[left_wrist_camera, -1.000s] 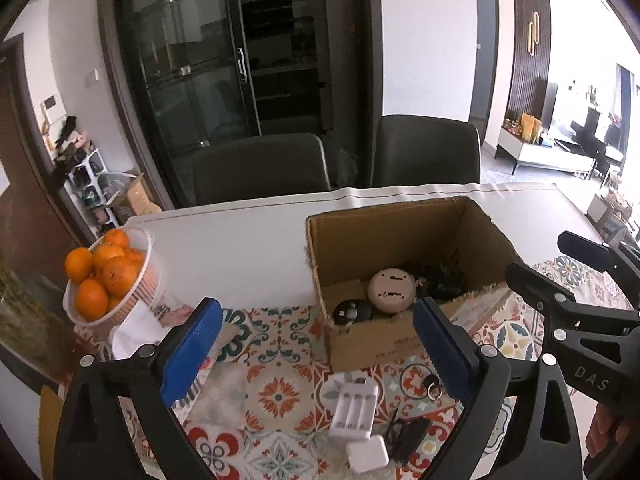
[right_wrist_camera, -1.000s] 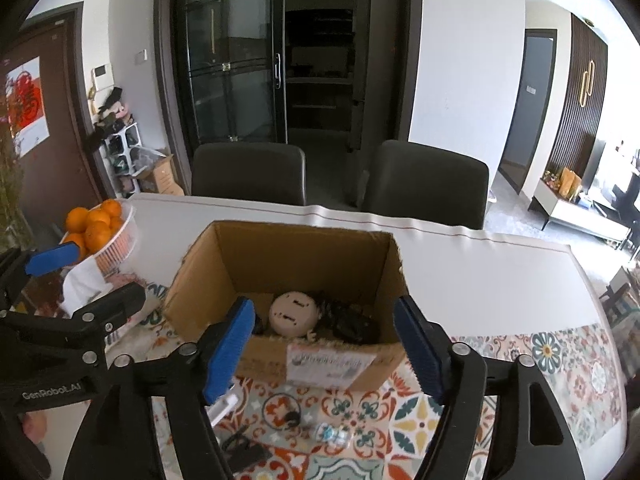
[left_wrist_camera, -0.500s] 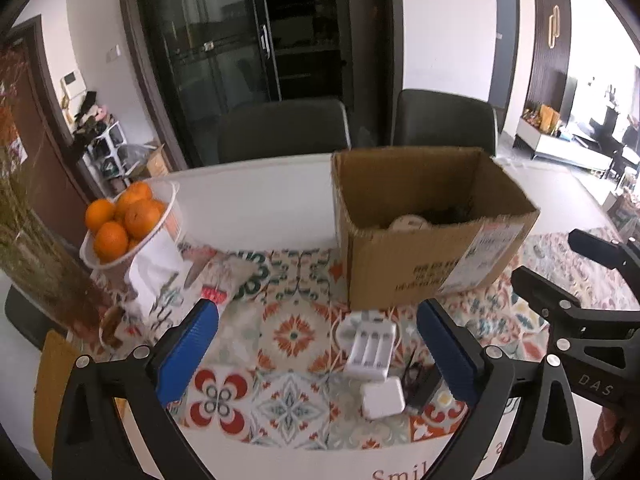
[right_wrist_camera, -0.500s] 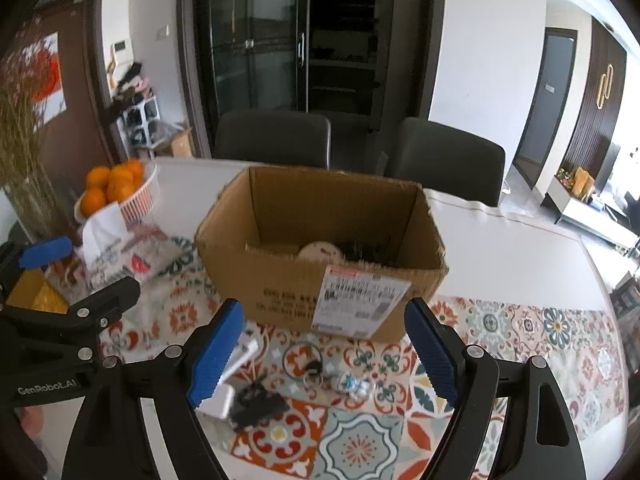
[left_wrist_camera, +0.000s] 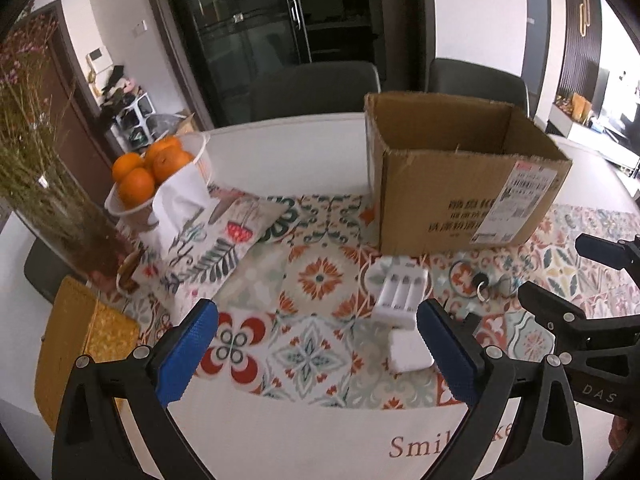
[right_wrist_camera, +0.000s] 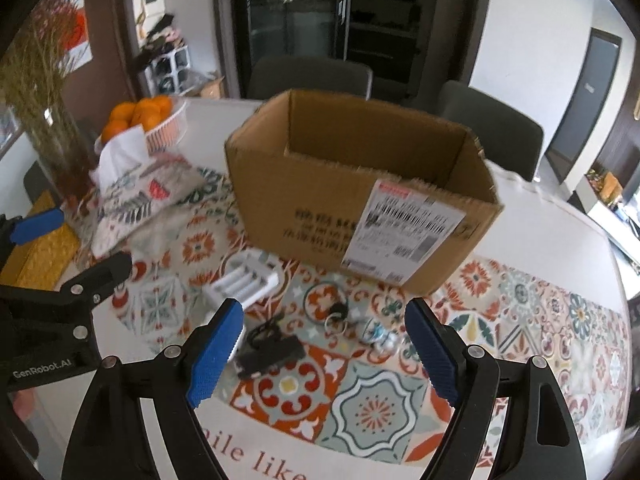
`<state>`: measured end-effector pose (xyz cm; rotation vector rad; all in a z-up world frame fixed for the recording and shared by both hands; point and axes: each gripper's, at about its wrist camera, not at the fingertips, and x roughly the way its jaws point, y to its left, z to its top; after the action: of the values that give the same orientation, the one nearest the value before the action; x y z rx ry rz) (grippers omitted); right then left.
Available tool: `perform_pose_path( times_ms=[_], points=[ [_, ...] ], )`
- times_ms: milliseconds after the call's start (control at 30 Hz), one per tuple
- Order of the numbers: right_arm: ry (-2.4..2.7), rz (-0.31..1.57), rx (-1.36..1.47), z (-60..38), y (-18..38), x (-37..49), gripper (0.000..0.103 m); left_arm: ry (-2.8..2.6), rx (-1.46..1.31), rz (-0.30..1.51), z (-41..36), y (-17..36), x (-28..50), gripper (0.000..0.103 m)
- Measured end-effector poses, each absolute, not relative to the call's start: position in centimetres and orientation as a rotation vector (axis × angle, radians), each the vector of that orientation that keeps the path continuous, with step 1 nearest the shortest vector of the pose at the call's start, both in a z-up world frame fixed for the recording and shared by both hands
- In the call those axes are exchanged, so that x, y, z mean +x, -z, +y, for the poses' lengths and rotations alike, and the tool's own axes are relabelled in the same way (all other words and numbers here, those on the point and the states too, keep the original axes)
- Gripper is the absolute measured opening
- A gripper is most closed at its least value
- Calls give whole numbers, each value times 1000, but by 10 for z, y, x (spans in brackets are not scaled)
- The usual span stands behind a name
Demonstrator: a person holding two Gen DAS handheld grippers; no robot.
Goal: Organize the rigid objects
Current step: 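Lower the right gripper and close it on the black handlebar light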
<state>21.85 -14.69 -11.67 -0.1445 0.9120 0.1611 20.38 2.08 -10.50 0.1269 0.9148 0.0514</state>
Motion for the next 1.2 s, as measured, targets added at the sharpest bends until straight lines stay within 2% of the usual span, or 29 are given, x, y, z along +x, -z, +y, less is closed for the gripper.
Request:
perform_pose_path(
  times_ms=[800, 967, 1200],
  points=[
    [-430, 1168, -347, -114, 198, 236, 83, -109, 104, 1142, 30, 180, 191, 101],
    [-495, 1210, -395, -106, 212, 243, 87, -110, 104, 1179, 29, 191, 194, 101],
    [-517, 1255, -415, -103, 234, 257, 87, -112, 77, 1232, 34, 207, 203, 101]
  ],
)
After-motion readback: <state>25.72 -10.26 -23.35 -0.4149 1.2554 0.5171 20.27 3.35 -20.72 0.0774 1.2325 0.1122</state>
